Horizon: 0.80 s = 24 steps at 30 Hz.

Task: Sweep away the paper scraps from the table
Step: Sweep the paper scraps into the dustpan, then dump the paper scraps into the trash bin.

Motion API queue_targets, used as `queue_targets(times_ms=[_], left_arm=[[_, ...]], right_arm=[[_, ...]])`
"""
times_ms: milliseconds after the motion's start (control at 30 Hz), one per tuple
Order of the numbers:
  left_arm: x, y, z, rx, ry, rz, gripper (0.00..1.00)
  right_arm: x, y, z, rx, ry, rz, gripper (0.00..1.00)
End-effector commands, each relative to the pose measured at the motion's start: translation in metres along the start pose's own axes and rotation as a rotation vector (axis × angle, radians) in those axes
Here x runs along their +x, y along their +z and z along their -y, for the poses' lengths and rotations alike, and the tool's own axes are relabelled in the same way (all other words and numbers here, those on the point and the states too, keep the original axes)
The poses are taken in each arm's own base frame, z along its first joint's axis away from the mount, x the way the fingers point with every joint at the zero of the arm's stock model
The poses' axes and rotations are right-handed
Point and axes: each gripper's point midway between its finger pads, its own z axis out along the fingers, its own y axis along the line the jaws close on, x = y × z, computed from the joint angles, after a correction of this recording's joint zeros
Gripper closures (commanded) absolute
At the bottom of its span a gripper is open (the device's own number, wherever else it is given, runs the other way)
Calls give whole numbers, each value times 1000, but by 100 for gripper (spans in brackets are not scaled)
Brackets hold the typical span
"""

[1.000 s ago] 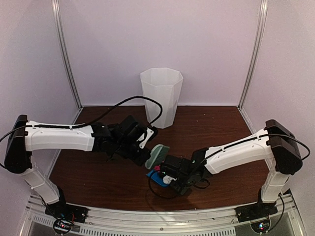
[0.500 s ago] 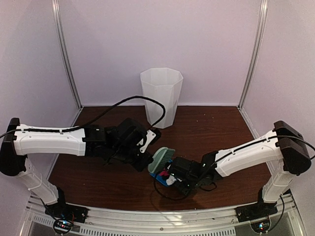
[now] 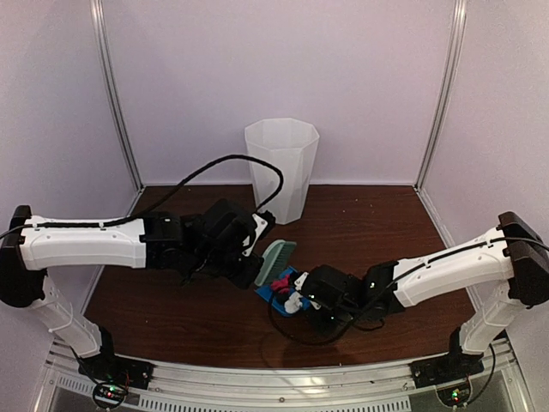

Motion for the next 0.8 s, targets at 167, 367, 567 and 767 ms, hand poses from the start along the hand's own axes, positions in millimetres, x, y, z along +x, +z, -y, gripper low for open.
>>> queue_targets(times_ms=[167,367,567,767], left_arm=[[-35,-30,-15,-109,-24,128,100],[-29,-44,-43,-245,-73,146,100],[-9,-56,-64,-317,-121,136,100],[24,-73,-88,-370,-186,124,100]], right_arm=[[-18,-8,4,17,15,73,100],[-23,-11,4,23,23,77,100],[-28,-16,7,44,29,73,100],[-41,-27,10,61,41,86,100]])
